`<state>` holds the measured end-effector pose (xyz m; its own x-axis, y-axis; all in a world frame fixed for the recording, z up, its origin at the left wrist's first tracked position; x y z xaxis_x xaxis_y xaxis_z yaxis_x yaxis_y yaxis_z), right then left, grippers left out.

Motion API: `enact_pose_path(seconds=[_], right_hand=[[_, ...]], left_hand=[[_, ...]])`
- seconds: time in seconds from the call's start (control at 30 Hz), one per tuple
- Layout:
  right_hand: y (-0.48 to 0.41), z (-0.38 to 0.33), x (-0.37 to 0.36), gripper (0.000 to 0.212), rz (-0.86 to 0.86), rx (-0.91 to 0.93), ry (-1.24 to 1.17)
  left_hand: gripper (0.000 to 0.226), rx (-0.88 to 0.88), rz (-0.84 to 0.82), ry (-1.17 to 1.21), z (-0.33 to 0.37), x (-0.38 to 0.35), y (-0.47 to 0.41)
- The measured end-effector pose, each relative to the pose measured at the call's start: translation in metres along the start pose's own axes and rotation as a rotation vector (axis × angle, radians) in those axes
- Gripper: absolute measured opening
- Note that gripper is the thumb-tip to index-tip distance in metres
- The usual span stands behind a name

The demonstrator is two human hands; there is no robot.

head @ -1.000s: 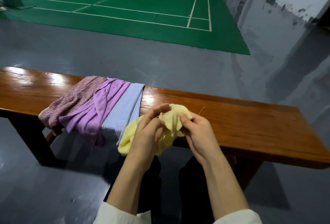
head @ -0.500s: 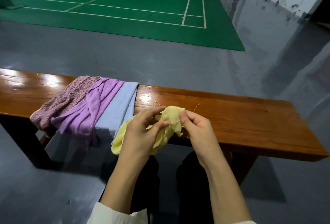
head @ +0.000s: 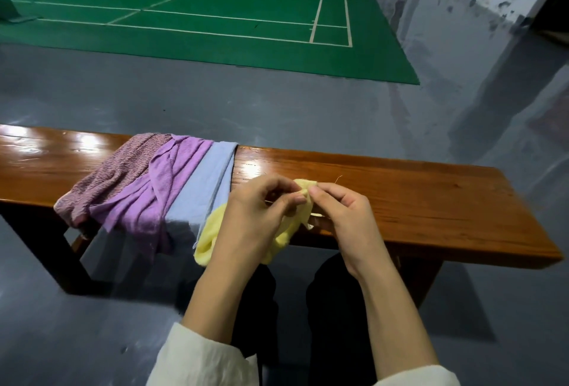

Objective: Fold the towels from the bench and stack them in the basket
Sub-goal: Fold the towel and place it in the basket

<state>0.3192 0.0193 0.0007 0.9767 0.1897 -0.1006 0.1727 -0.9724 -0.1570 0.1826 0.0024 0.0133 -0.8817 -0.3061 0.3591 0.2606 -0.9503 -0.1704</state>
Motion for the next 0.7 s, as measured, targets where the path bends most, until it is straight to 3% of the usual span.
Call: enact_pose_path(seconds=[0.2, 0.4, 0.5, 0.7], right_hand=[[-0.003, -0.004, 0.005, 0.021, 0.002, -0.007, -0.007], [0.001, -0.001, 0.011, 0.022, 0.045, -0.036, -0.021], [0.001, 0.001, 0.01, 0.023, 0.048, -0.042, -0.049], [0.0, -0.003, 0.008, 0.023, 0.056, 0.019, -0.067]], left_hand=[[0.023, 0.015, 0.012, -0.099, 0.007, -0.009, -0.003], [0.009, 0.035, -0.127, -0.075, -0.002, -0.013, -0.003], [0.008, -0.015, -0.067, -0.148, 0.001, -0.013, -0.001], [0.011, -0.044, 0.018, -0.039, 0.01, -0.011, -0.001]])
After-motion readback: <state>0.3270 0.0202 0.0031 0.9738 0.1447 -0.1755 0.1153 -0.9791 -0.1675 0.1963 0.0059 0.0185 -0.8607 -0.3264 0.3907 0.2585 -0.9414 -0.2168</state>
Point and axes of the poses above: each hand's wrist, its own y-axis away from the middle knuckle, its own x-axis out of the back of the hand, z = x × y, the point moved 3 cm from there along -y, towards the middle knuckle, and after that the axes turned 10 degrees about x, right-handed, at the moved point
